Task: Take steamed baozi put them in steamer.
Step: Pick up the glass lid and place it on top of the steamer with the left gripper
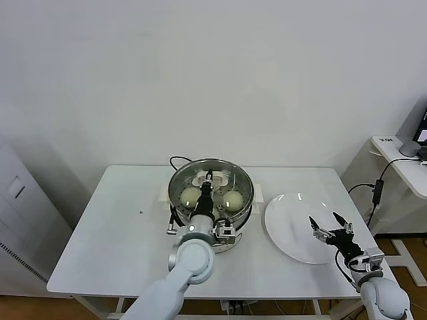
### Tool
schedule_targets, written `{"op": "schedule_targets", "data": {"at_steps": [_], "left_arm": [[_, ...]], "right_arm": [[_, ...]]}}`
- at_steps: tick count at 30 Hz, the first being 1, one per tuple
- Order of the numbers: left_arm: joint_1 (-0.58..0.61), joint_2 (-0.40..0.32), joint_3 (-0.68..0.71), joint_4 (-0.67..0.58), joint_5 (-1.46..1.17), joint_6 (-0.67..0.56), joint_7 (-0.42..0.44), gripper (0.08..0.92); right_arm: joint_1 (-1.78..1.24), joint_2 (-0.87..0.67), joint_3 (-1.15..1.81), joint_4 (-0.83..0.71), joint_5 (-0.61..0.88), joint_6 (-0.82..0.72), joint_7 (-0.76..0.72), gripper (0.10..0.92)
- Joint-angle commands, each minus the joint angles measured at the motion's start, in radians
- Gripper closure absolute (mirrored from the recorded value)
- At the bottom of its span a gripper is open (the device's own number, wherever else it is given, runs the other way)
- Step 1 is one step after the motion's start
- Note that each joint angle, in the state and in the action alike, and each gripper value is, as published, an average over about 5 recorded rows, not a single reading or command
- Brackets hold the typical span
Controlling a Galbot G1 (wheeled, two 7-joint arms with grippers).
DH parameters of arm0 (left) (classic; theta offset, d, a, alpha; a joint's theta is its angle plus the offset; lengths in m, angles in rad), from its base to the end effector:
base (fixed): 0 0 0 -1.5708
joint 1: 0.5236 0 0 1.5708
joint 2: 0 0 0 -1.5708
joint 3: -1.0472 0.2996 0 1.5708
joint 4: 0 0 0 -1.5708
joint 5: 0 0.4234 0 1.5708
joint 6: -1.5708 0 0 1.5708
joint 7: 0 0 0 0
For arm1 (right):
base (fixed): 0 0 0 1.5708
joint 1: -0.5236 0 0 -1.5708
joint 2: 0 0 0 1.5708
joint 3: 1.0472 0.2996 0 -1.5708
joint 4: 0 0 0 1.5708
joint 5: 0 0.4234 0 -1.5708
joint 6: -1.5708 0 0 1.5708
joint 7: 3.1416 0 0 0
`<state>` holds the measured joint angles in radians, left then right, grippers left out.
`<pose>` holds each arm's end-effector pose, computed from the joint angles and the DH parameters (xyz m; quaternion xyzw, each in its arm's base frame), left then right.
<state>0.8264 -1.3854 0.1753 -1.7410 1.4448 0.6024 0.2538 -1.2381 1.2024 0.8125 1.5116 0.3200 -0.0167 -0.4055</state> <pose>0.3716 -0.2219 -0.1969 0.0342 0.7028 0.7091 0.0455 0.3485 -0.2292 -0.3317 0.0584 -0.9944 0.0151 0.0864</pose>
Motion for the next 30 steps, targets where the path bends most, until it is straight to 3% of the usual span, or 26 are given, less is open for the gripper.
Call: {"op": "schedule_targets", "data": {"at_steps": [1, 22, 24, 30], "left_arm": [[0.002, -0.011, 0.000, 0.012, -0.001, -0.003, -0.009, 0.896], [0.025, 0.006, -0.007, 0.002, -0.086, -0.008, -0.056, 0.895], [0.036, 0.022, -0.012, -0.032, -0.136, -0.010, -0.058, 0.880], [0.075, 0.102, -0.066, -0.236, -0.526, -0.105, 0.005, 0.710]], "right_arm": [[0.000, 0.003, 0.000, 0.001, -0.002, 0.000, 0.000, 0.203], [-0.008, 0.007, 0.019, -0.004, -0.002, 0.004, -0.013, 0.203], [-0.007, 0.008, 0.018, -0.006, -0.002, 0.004, -0.014, 0.203], [-0.001, 0.013, 0.014, -0.015, -0.008, 0.006, -0.017, 0.203]]}}
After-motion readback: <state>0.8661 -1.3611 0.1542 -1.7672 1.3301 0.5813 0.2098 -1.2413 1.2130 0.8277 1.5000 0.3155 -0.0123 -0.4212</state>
